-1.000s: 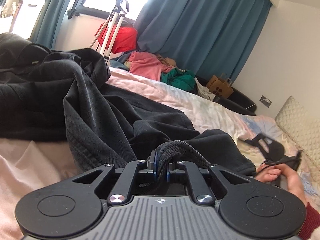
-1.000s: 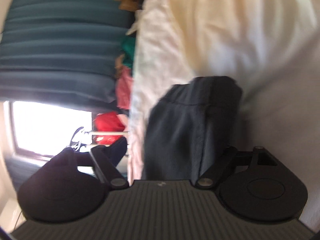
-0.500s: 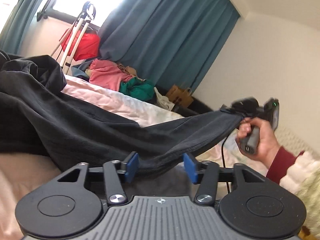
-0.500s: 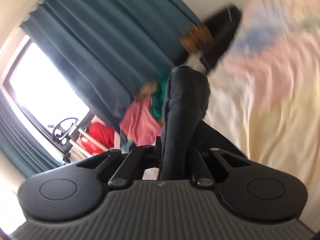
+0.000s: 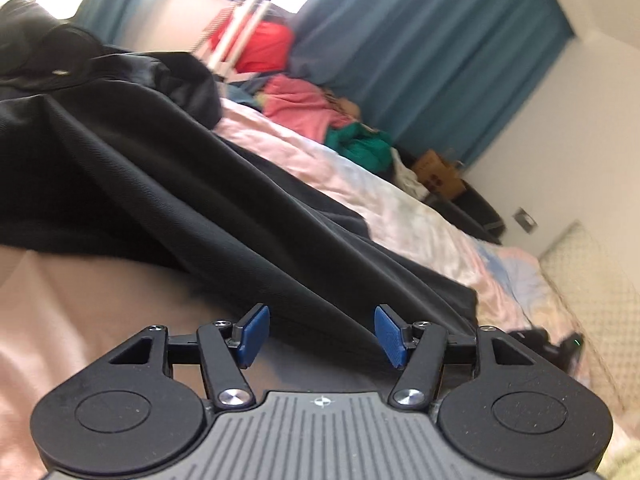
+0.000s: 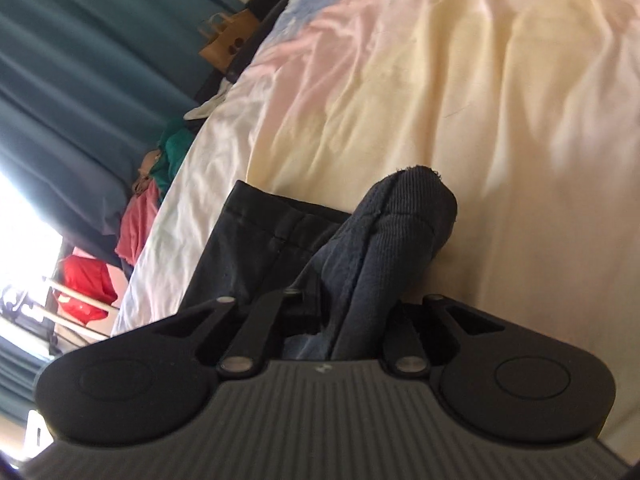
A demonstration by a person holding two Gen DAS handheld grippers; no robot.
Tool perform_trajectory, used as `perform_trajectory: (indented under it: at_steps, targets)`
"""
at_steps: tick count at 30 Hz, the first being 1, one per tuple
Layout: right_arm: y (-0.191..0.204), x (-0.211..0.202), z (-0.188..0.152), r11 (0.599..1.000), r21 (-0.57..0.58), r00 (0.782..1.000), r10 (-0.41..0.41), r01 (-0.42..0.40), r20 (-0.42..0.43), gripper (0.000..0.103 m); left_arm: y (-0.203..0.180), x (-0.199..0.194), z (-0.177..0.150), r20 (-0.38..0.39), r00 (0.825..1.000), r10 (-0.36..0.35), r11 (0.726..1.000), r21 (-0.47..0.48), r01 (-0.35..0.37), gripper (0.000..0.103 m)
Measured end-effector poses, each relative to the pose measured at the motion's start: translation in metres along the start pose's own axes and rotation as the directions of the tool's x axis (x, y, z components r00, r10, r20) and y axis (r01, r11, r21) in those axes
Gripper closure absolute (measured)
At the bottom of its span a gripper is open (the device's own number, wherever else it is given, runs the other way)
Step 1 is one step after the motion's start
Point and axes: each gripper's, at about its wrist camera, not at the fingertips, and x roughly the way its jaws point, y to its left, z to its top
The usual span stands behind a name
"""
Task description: Fold clothes
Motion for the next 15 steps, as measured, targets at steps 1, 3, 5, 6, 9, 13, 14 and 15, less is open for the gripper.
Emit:
perform_trajectory:
  at_steps: [1, 3, 5, 6, 9, 13, 14, 15]
  targets:
    - [0.002, -0.004, 0.0, 1.0, 0.002, 1.0, -0.005, 0.005, -0.01, 0.069, 0.007, -0.001, 0.004, 0.002, 1.0, 0.003, 0.999, -0.033, -0.003, 0.04]
    - [0.013, -0.021, -0.007, 1.0, -0.012, 1.0, 0.022, -0.022, -0.004, 0.041, 0.021, -0.002, 0.011, 0.004, 1.0, 0.008, 0.995, -0.098, -0.007, 0.039]
    - [0.024, -0.04, -0.015, 0.998, -0.028, 0.999, 0.052, -0.052, 0.005, 0.03, 0.035, -0.007, 0.017, 0.006, 1.0, 0.01, 0.985, -0.173, -0.008, 0.038]
    - [0.027, -0.051, -0.02, 0.997, -0.035, 0.998, 0.065, -0.065, 0.013, 0.03, 0.042, -0.011, 0.019, 0.007, 1.0, 0.01, 0.977, -0.213, -0.008, 0.037]
    - [0.028, -0.077, -0.039, 0.998, 0.013, 0.998, 0.054, -0.054, -0.013, 0.03, 0.064, -0.027, 0.026, 0.008, 0.998, 0.059, 0.946, -0.32, -0.053, 0.026]
    - [0.023, -0.089, -0.055, 0.993, 0.094, 0.993, 0.078, -0.07, -0.085, 0.03, 0.106, -0.056, 0.04, -0.02, 0.99, 0.143, 0.866, -0.482, -0.135, 0.025]
    - [0.022, -0.091, -0.058, 0.991, 0.11, 0.991, 0.089, -0.078, -0.101, 0.03, 0.122, -0.068, 0.045, -0.015, 0.988, 0.154, 0.831, -0.539, -0.138, 0.025]
    - [0.021, -0.092, -0.061, 0.988, 0.127, 0.988, 0.1, -0.085, -0.117, 0.03, 0.137, -0.077, 0.048, 0.005, 0.985, 0.174, 0.789, -0.599, -0.136, 0.024]
